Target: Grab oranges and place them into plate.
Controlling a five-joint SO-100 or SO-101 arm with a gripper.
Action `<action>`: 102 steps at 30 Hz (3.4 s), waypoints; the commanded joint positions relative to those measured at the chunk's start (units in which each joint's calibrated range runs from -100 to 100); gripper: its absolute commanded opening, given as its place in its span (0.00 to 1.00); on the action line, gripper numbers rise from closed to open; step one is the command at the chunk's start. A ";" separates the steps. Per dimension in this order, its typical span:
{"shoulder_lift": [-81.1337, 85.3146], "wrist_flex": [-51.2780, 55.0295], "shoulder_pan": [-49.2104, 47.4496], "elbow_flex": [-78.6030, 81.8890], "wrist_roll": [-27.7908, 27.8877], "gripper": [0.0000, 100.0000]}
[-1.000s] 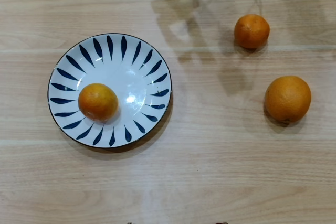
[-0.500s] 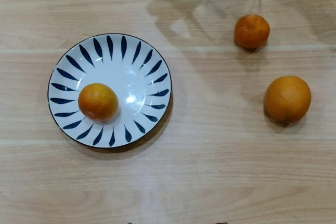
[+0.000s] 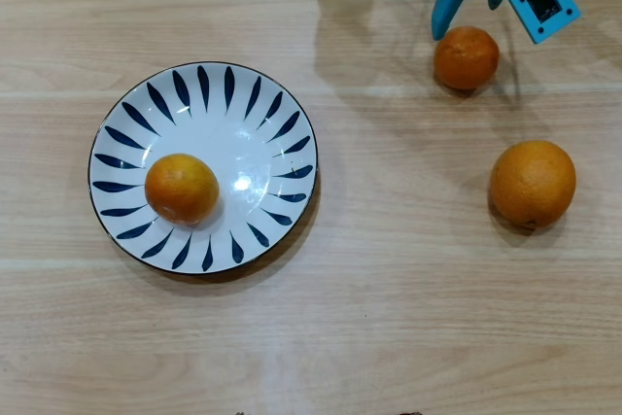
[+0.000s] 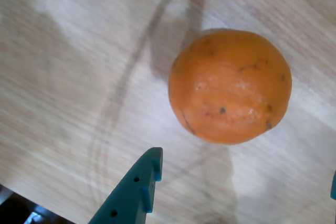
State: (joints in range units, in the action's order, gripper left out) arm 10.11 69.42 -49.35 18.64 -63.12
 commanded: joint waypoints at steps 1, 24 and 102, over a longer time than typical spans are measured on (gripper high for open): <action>-2.68 3.59 0.31 -8.63 -0.34 0.36; -14.43 -6.47 -1.94 -10.08 -6.77 0.41; 6.96 -11.11 67.81 5.49 38.55 0.32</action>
State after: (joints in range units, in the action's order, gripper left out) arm 13.92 61.76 15.15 23.15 -26.24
